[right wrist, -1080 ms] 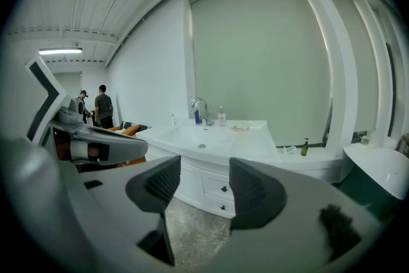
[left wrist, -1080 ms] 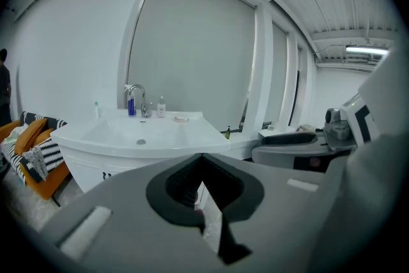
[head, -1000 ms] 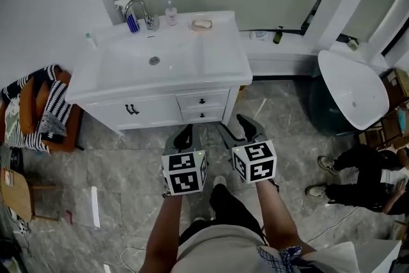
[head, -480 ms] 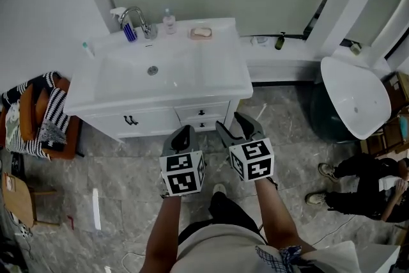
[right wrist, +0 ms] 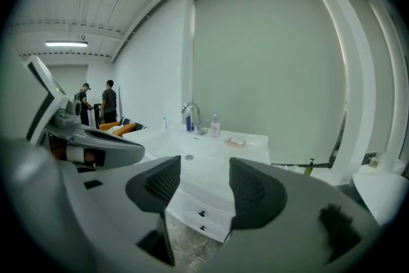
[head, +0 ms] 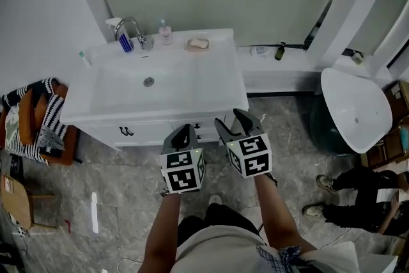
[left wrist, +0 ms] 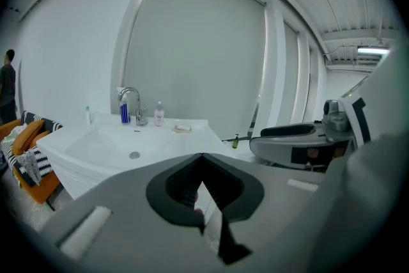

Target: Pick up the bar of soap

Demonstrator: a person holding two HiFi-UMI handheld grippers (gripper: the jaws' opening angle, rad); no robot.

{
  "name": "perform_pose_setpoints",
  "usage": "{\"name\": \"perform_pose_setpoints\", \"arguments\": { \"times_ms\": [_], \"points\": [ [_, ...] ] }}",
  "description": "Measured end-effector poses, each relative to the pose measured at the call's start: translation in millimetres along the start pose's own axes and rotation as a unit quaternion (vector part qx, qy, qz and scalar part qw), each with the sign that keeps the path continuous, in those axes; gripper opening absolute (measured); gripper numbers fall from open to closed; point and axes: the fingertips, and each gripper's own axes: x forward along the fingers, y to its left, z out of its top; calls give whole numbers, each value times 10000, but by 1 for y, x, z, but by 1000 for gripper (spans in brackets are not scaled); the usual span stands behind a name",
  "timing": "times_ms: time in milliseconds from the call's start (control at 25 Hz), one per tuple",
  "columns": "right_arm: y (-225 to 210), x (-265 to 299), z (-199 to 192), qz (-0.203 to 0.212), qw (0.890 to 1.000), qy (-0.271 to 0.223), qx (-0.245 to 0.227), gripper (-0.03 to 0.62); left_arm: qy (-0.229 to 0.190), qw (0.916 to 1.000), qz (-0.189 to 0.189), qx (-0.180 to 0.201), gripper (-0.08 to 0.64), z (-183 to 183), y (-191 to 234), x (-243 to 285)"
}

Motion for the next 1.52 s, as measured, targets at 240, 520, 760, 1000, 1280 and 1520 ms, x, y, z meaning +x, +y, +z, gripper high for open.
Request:
{"name": "perform_pose_setpoints", "arguments": {
  "times_ms": [240, 520, 760, 1000, 1280, 1520],
  "points": [
    [-11, 10, 8, 117, 9999, -22, -44, 242, -12, 9999, 76, -118, 8, 7, 1, 14],
    [-27, 25, 4, 183, 9998, 13, 83, 242, 116, 9997, 147, -150, 7, 2, 6, 30],
    [-44, 38, 7, 39, 9996, -23, -290, 242, 99, 9998, 42, -170, 8, 8, 9, 52],
    [-65, 68, 16, -154, 9996, -16, -249, 242, 11, 10000, -38, 25, 7, 33, 20, 82],
    [-70, 119, 34, -210, 9993, 108, -274, 242, 51, 9999, -131, -48, 8, 59, 52, 122],
    [-81, 157, 48, -393, 9988, 186, -232, 242, 199, 9994, -286, 11, 8, 72, 72, 154]
  ]
}}
